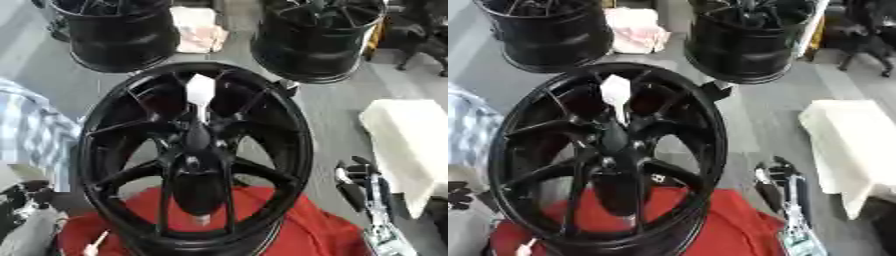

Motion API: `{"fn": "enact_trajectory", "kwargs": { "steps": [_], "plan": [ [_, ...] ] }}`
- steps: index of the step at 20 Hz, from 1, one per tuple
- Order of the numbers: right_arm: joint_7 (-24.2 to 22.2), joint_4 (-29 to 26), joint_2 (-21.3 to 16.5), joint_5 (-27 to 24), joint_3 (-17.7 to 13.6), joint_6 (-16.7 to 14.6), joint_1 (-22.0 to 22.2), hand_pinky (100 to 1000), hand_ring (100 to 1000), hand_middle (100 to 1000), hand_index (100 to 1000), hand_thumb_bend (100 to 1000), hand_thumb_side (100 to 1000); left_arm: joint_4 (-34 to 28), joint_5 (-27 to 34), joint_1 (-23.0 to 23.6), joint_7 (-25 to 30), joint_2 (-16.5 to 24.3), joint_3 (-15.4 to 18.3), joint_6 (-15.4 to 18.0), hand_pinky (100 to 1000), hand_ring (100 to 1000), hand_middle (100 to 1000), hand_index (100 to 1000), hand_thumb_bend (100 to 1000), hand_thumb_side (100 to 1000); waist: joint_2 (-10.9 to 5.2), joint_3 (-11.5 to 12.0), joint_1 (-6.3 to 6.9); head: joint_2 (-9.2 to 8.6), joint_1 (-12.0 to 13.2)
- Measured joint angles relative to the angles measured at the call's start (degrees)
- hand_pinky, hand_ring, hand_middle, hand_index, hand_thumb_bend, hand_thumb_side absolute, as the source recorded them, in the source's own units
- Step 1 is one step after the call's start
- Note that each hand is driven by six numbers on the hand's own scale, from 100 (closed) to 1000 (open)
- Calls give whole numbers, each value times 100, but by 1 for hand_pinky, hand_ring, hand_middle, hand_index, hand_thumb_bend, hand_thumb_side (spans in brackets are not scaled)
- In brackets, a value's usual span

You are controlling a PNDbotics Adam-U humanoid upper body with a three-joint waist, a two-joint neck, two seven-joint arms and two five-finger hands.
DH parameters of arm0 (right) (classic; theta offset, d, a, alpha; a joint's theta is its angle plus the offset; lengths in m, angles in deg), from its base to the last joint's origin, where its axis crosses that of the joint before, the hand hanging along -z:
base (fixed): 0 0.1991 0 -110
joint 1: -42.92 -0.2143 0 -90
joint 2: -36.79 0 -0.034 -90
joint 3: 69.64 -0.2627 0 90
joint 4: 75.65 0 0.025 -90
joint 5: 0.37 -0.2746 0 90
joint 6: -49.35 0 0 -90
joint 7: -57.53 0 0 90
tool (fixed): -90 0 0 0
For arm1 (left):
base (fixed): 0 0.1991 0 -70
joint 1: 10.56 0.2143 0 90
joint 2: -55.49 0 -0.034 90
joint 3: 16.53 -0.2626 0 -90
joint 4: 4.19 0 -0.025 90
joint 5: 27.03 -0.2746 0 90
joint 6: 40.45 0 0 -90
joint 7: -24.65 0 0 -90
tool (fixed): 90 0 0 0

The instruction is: Pull the pin out of the wheel hub.

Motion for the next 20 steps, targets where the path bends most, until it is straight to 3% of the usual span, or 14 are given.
{"fn": "enact_trajectory", "kwargs": {
  "steps": [4,9,10,11,12,15,18,19,20],
  "plan": [
    [113,-264,-364,-25,-216,163,-172,731,689,653,857,153,519,0,-2,37,-3,1,1,-3,691,671,638,764,495,520,-16,-13,-41,1,16],
    [-30,-837,-1328,165,-377,573,-1062,744,700,670,870,136,511,-15,-36,44,2,4,1,-9,690,671,638,764,498,520,-49,7,-88,5,52],
    [-152,-960,-1538,193,-357,666,-1285,749,705,669,874,406,849,-26,-42,46,7,4,1,-14,690,671,638,764,499,520,-49,21,-96,7,52],
    [-308,-1085,-1736,218,-310,746,-1498,755,710,685,881,217,587,-38,-45,52,14,5,1,-20,690,671,638,764,501,520,-52,31,-108,21,52],
    [-519,-1194,-1925,240,-226,810,-1710,757,713,689,883,140,508,-41,-48,60,22,6,1,-28,690,671,638,764,500,520,-54,33,-118,39,52],
    [-1388,-1467,-2406,238,157,966,-2397,769,740,719,905,156,509,-60,-57,78,35,7,0,-39,690,671,638,764,501,520,-77,66,-150,55,47],
    [-2539,-1616,-2629,119,669,1070,-3080,781,760,745,914,164,515,-75,-90,83,57,10,-1,-55,690,671,638,764,501,520,-91,71,-178,78,31],
    [-2970,-1625,-2635,70,843,1104,-3307,790,780,767,920,246,519,-76,-96,83,64,10,-1,-59,690,671,638,764,501,518,-100,74,-182,94,25],
    [-3365,-1624,-2630,39,1004,1135,-3510,793,785,773,922,172,516,-76,-100,86,68,10,-2,-61,690,671,638,764,502,519,-109,80,-188,97,22]
  ]
}}
